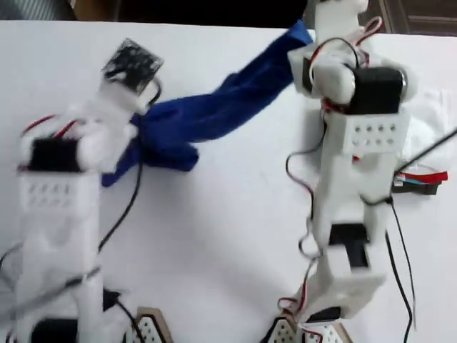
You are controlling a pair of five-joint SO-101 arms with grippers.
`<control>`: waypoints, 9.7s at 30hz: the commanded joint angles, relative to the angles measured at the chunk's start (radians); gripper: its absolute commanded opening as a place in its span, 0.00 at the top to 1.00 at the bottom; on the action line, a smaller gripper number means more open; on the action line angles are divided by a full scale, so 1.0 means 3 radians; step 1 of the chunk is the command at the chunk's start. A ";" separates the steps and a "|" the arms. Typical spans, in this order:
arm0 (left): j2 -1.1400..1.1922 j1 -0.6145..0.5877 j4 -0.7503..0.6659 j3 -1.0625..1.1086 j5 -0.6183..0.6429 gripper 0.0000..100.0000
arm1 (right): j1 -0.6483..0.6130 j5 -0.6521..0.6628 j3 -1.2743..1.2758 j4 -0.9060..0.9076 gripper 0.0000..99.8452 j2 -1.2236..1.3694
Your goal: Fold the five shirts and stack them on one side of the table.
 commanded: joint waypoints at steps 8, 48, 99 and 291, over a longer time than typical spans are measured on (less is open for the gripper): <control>-0.0542 -0.0240 0.0593 0.0345 -0.0644 0.98 | -0.0427 -0.0036 0.3442 -0.0442 0.98 -0.2335; 0.1959 -0.0910 -0.1667 0.1455 0.0297 0.98 | -0.0284 0.0997 0.4266 -0.0816 0.77 -0.0698; 0.2828 -0.0823 -0.1340 0.0580 0.0614 0.98 | -0.1445 0.1959 0.4685 -0.1164 0.77 -0.0222; 0.0736 -0.0036 -0.0818 0.1675 0.0220 0.90 | 0.0033 0.1483 0.2511 -0.1695 0.98 -0.0806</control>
